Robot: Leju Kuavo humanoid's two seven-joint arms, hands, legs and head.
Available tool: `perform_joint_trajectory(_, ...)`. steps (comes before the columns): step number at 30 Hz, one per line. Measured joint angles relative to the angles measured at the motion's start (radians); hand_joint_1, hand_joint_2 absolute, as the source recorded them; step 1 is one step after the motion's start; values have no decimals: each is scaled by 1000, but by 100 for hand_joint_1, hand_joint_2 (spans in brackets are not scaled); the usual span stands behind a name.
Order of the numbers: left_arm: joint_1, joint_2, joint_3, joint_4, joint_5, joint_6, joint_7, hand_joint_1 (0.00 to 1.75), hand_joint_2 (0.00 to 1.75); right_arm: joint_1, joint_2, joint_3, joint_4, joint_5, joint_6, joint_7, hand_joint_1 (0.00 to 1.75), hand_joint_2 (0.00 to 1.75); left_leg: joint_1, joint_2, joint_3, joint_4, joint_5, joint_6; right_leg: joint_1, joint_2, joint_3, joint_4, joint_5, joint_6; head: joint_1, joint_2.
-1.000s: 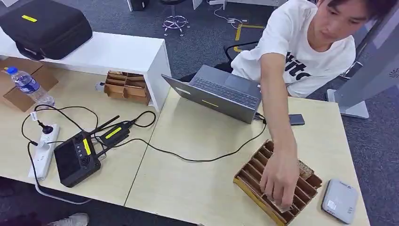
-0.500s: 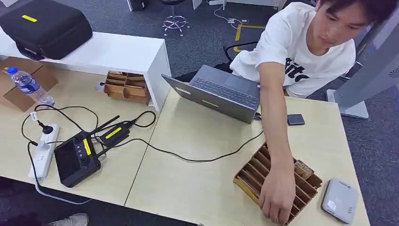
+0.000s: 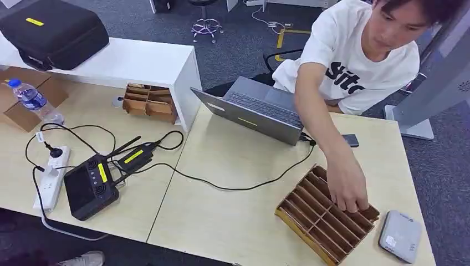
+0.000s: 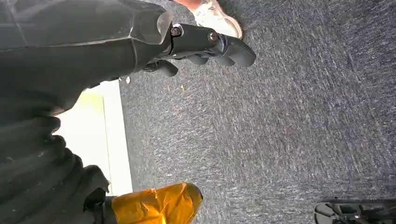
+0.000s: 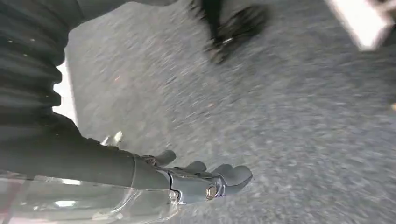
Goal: Pass the card to the sensor for recognition and then transmit it.
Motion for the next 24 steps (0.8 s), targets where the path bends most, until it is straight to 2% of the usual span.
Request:
perform_joint_trajectory(2, -1, -2, -5, 0, 0, 1, 2, 0, 175, 5, 7, 32, 2, 62, 8, 12, 0, 175, 0, 0, 0, 0, 0, 0, 0, 0, 0, 0, 0, 0, 0, 0)
perform_joint_trajectory(6, -3, -9, -23, 0, -4, 1, 13, 0, 175, 13, 29, 170, 3, 257, 22, 0, 0, 175, 0, 0, 0, 0, 0, 0, 0, 0, 0, 0, 0, 0, 0, 0)
perform_joint_trajectory(9, -4, -12, -31, 0, -4, 1, 16, 0, 175, 14, 42, 239, 3, 279, 26, -7, 0, 175, 0, 0, 0, 0, 0, 0, 0, 0, 0, 0, 0, 0, 0, 0)
perform_joint_trajectory(13, -4, -13, -39, 0, -5, 1, 20, 0, 175, 17, 51, 289, 4, 283, 26, -10, 0, 175, 0, 0, 0, 0, 0, 0, 0, 0, 0, 0, 0, 0, 0, 0)
perform_joint_trajectory(14, -4, -13, -40, 0, -5, 2, 21, 0, 175, 18, 51, 297, 4, 285, 27, -12, 0, 0, 0, 0, 0, 0, 0, 0, 0, 0, 0, 0, 0, 0, 0, 0)
perform_joint_trajectory(17, -4, -13, -46, 0, -5, 3, 23, 0, 175, 20, 55, 320, 4, 301, 26, -33, 0, 0, 0, 0, 0, 0, 0, 0, 0, 0, 0, 0, 0, 0, 0, 0)
perform_joint_trajectory(18, -4, -13, -47, 0, -5, 3, 23, 0, 175, 19, 56, 321, 4, 294, 19, -40, 0, 175, 0, 0, 0, 0, 0, 0, 0, 0, 0, 0, 0, 0, 0, 0)
perform_joint_trajectory(22, -4, -14, -47, 0, -3, 6, 29, 0, 175, 20, 58, 318, 2, 277, -81, -37, 0, 175, 0, 0, 0, 0, 0, 0, 0, 0, 0, 0, 0, 0, 0, 0)
perform_joint_trajectory(23, -4, -15, -47, 0, -2, 7, 32, 0, 0, 20, 58, 316, 2, 278, -90, -32, 0, 0, 0, 0, 0, 0, 0, 0, 0, 0, 0, 0, 0, 0, 0, 0)
perform_joint_trajectory(24, -4, -16, -47, 0, -2, 8, 33, 0, 0, 20, 58, 315, 1, 282, -88, -27, 0, 0, 0, 0, 0, 0, 0, 0, 0, 0, 0, 0, 0, 0, 0, 0)
